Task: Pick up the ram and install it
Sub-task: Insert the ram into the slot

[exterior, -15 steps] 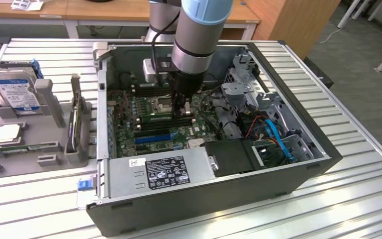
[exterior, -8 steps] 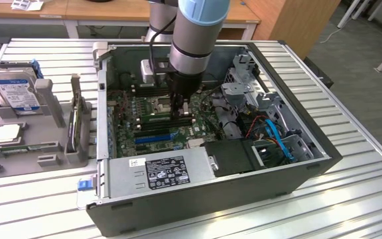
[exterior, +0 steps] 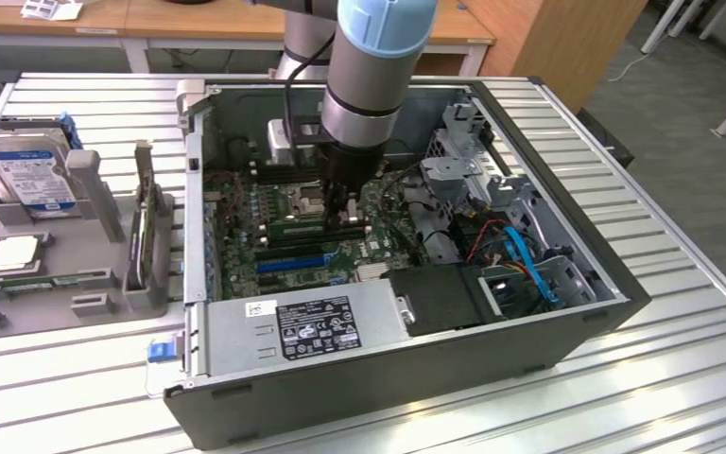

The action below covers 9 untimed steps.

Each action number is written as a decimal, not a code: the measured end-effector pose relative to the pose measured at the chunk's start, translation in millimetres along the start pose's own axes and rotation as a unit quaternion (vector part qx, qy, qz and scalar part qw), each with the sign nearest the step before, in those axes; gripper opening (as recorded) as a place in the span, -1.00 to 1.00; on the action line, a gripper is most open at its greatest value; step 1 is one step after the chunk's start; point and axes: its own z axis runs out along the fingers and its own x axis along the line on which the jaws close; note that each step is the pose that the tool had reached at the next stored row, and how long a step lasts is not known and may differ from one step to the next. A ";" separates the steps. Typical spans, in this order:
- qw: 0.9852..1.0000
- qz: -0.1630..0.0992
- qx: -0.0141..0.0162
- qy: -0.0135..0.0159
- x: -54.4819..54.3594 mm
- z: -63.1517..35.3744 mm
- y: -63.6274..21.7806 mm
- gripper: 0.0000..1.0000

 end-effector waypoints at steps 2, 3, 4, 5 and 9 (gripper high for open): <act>1.000 0.000 0.000 0.000 0.0 0.0 0.0 -0.73; 1.000 0.000 0.000 0.000 0.0 0.0 0.0 -0.73; 1.000 0.000 0.000 0.000 0.0 0.0 0.0 -0.73; 1.000 0.000 0.000 0.000 0.0 0.0 0.0 -0.73; 1.000 0.000 0.000 0.000 -0.2 -0.8 0.0 -0.73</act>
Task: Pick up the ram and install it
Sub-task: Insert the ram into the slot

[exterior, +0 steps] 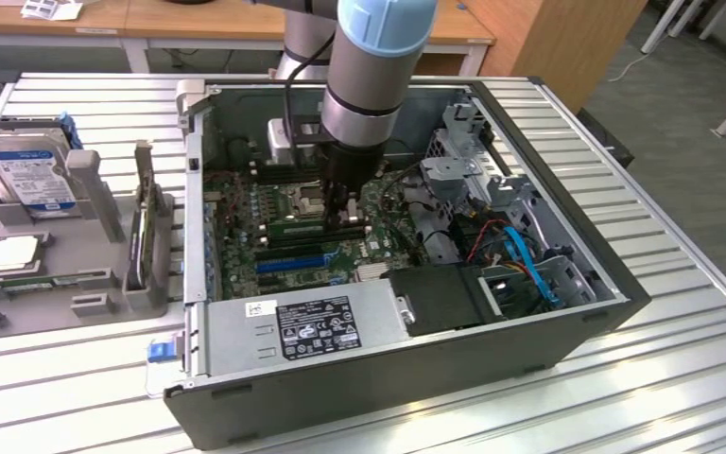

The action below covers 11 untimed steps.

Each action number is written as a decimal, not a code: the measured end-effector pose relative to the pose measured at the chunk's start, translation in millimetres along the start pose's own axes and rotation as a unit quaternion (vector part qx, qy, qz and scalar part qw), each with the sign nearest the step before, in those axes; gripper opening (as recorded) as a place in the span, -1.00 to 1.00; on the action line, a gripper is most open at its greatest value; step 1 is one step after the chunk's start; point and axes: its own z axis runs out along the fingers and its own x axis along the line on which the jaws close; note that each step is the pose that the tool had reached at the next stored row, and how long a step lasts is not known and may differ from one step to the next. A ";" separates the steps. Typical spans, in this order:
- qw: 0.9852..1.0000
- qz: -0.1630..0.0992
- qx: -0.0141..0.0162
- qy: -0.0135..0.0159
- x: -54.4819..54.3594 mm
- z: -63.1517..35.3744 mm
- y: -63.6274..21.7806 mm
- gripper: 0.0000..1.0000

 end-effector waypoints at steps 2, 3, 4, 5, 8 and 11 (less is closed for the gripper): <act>1.000 0.000 0.000 0.000 0.0 0.0 0.0 -0.73; 1.000 0.000 0.000 0.000 0.0 0.0 0.0 -0.73; 1.000 0.000 0.000 0.000 0.0 0.0 0.0 -0.73; 1.000 0.000 0.000 0.000 0.0 0.0 0.0 -0.73; 1.000 0.000 0.000 0.000 0.0 0.0 -0.2 -0.73; 1.000 0.000 0.000 0.000 0.1 -0.1 -1.1 -0.73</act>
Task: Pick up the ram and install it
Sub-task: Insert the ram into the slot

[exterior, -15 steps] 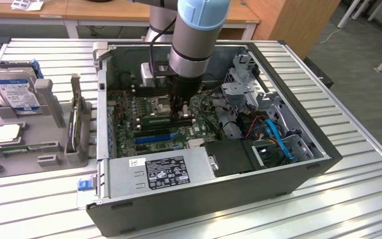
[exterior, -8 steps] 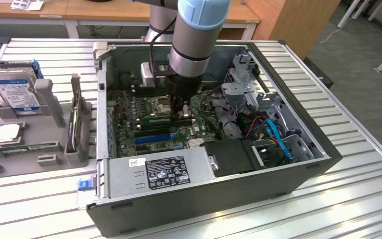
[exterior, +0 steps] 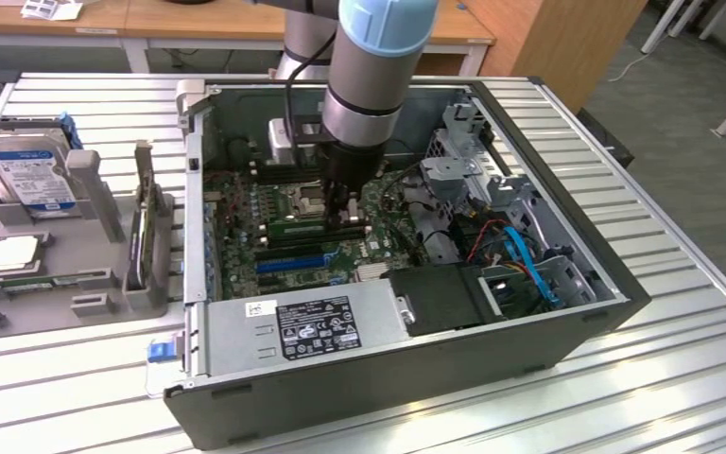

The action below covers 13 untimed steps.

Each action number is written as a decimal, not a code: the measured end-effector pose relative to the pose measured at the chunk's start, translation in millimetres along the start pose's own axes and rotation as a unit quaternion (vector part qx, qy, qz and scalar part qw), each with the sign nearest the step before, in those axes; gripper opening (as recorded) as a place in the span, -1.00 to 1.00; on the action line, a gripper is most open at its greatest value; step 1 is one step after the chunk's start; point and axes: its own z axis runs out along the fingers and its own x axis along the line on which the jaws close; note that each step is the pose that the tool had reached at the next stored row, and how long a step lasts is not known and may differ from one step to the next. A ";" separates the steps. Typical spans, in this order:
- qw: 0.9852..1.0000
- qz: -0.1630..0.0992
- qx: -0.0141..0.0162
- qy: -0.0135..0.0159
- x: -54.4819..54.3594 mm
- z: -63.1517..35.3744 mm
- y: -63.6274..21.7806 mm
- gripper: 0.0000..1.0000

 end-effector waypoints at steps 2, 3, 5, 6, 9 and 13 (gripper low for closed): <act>1.000 0.000 0.000 0.000 0.0 0.0 -0.7 -0.73; 1.000 0.000 0.000 0.000 0.0 0.0 -0.7 -0.73; 1.000 0.000 0.000 0.000 0.0 0.0 -0.8 -0.73; 1.000 0.000 0.000 0.000 0.0 0.0 -0.8 -0.73; 1.000 0.000 0.000 0.000 0.8 -0.1 -0.8 -0.73; 1.000 0.000 0.000 0.000 1.6 -0.2 -0.7 -0.73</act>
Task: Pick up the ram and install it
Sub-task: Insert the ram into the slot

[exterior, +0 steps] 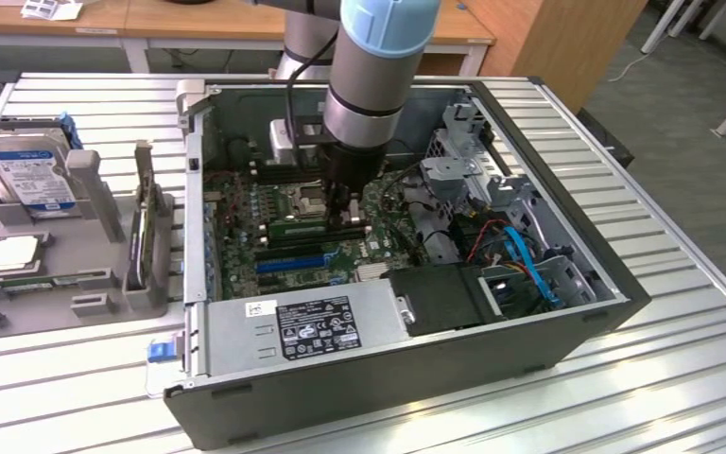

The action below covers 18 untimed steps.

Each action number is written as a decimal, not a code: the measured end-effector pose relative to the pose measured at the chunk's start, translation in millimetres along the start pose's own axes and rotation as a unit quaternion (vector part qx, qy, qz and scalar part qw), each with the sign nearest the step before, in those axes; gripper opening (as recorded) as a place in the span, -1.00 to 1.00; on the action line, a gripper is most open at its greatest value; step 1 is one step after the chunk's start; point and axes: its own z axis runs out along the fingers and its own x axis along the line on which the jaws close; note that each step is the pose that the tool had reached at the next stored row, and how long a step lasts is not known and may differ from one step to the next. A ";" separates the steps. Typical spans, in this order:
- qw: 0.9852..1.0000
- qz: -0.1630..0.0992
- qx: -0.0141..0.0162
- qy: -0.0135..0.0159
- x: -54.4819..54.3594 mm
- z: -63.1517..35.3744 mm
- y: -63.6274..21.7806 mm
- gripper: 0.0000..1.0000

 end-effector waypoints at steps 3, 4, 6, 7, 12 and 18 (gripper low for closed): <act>1.000 0.000 0.000 0.000 0.5 -0.1 0.0 -0.73; 1.000 0.000 0.000 0.000 0.6 0.0 0.0 -0.73; 1.000 0.000 0.000 0.000 1.0 -0.1 0.0 -0.73; 1.000 0.000 0.000 0.000 1.1 -0.1 0.0 -0.73; 1.000 0.000 0.000 0.000 1.1 -0.1 0.0 -0.73; 1.000 0.000 0.000 0.000 -1.3 0.1 -0.1 -0.73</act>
